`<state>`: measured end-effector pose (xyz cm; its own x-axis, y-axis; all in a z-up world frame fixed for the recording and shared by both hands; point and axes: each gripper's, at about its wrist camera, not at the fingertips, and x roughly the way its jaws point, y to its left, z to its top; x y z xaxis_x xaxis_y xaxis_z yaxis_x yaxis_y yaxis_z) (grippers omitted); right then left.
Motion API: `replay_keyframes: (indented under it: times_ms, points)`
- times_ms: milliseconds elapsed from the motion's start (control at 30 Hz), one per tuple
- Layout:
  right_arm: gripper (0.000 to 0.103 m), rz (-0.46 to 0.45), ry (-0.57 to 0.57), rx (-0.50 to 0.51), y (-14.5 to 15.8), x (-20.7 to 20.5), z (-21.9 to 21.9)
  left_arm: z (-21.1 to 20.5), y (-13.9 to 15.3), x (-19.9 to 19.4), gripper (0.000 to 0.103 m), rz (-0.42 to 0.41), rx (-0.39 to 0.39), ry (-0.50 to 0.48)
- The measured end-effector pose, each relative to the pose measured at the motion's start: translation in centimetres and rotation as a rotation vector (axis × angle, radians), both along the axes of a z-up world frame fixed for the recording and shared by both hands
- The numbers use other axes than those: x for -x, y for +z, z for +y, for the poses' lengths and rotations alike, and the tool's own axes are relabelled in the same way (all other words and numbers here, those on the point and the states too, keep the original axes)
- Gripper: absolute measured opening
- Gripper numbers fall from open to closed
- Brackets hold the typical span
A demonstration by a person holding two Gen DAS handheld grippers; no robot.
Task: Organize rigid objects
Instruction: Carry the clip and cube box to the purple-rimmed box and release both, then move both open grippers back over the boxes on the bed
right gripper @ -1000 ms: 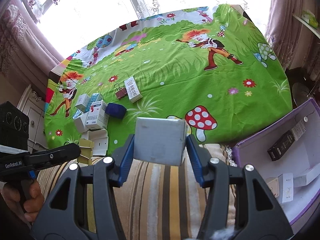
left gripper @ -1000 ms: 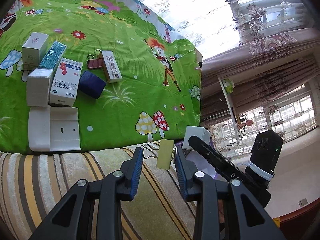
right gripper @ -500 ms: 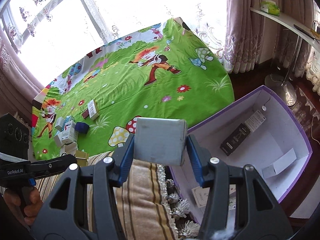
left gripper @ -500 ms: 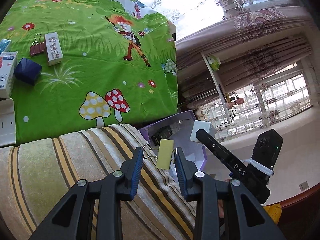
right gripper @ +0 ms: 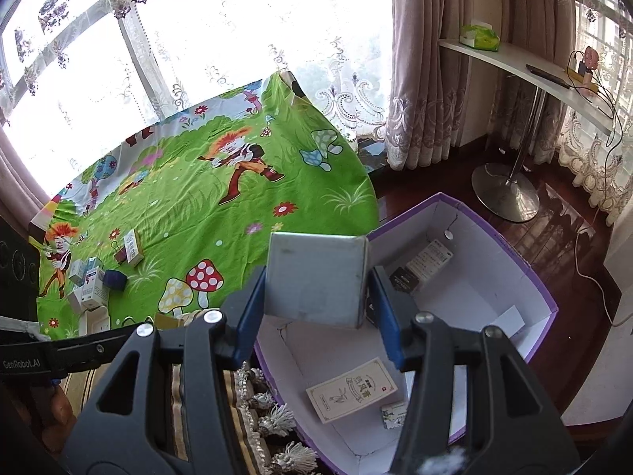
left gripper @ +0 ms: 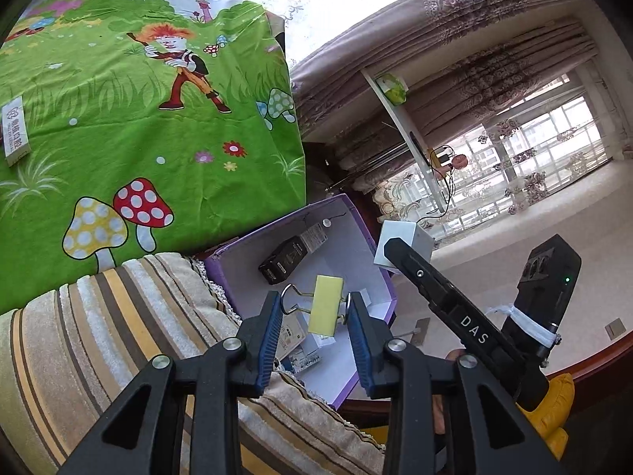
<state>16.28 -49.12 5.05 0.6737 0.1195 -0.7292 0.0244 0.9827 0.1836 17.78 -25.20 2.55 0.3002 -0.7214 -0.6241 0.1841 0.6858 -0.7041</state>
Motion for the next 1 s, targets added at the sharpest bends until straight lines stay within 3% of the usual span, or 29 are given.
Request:
replay_keyframes:
  times_ms: [167,567,1000]
  points:
    - [0.062,-0.004,-0.008,-0.013,0.1,0.1,-0.5,-0.6,-0.3,0.0,0.045,0.005,-0.005,-0.018]
    - [0.065,-0.007,0.034,-0.015,0.6,0.2,0.8,1.1,0.3,0.3,0.045,-0.011,0.010,0.016]
    - [0.067,-0.005,0.106,-0.007,1.2,0.2,3.6,5.5,2.1,0.6,0.047,-0.093,-0.034,0.131]
